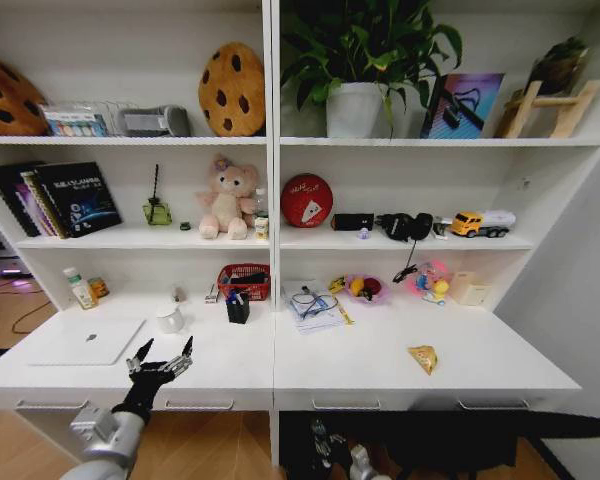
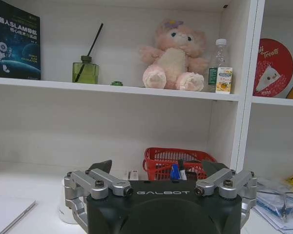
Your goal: Organize the objects on the table.
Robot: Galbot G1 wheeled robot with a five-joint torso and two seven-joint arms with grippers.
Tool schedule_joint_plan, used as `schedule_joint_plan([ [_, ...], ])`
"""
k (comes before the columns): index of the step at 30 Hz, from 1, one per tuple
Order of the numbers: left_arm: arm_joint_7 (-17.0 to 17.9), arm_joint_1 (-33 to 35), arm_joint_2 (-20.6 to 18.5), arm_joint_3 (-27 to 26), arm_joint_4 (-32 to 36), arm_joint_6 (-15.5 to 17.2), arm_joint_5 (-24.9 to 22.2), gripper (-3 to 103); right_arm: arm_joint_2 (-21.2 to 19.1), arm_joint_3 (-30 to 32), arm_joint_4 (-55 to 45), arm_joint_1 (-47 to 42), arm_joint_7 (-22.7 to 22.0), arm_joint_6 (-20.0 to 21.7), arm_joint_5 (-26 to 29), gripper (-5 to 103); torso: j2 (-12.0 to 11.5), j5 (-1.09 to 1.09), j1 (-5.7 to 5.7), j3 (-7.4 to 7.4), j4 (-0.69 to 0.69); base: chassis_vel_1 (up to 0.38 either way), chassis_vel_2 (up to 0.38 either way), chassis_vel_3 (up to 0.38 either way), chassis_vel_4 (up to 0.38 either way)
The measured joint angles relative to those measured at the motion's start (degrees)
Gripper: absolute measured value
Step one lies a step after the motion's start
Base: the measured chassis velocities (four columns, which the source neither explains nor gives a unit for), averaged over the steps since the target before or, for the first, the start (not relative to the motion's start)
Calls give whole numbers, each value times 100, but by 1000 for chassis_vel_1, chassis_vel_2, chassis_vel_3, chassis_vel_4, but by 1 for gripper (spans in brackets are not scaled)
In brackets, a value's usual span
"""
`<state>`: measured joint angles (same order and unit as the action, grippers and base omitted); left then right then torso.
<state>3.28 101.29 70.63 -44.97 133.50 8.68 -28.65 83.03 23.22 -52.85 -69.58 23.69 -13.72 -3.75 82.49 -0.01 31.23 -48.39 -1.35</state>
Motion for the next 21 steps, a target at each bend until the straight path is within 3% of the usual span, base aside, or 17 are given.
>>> schedule_joint_plan([
  [5, 0, 0, 0, 0, 0, 0, 0, 100, 153, 45, 247, 202, -152, -90, -124, 28, 0, 1, 0, 0, 1, 0, 0, 0, 0],
  [8, 0, 0, 0, 0, 0, 0, 0, 100, 308, 104, 619, 449, -267, -209, -307, 43, 0, 0, 0, 0, 0, 0, 0, 0, 0],
  [15, 0, 0, 0, 0, 0, 0, 0, 100, 485, 150, 1012, 737, -410, -310, -480, 65, 0, 1, 0, 0, 1, 0, 0, 0, 0],
  [16, 0, 0, 0, 0, 0, 0, 0, 100, 517, 165, 1104, 788, -485, -353, -523, 77, 0, 0, 0, 0, 1, 0, 0, 0, 0],
  [18, 0, 0, 0, 0, 0, 0, 0, 100, 534, 176, 1152, 809, -524, -379, -545, 77, 0, 0, 0, 0, 1, 0, 0, 0, 0],
  [21, 0, 0, 0, 0, 0, 0, 0, 100, 538, 187, 1126, 733, -651, -365, -595, 92, 0, 1, 0, 0, 2, 0, 0, 0, 0],
])
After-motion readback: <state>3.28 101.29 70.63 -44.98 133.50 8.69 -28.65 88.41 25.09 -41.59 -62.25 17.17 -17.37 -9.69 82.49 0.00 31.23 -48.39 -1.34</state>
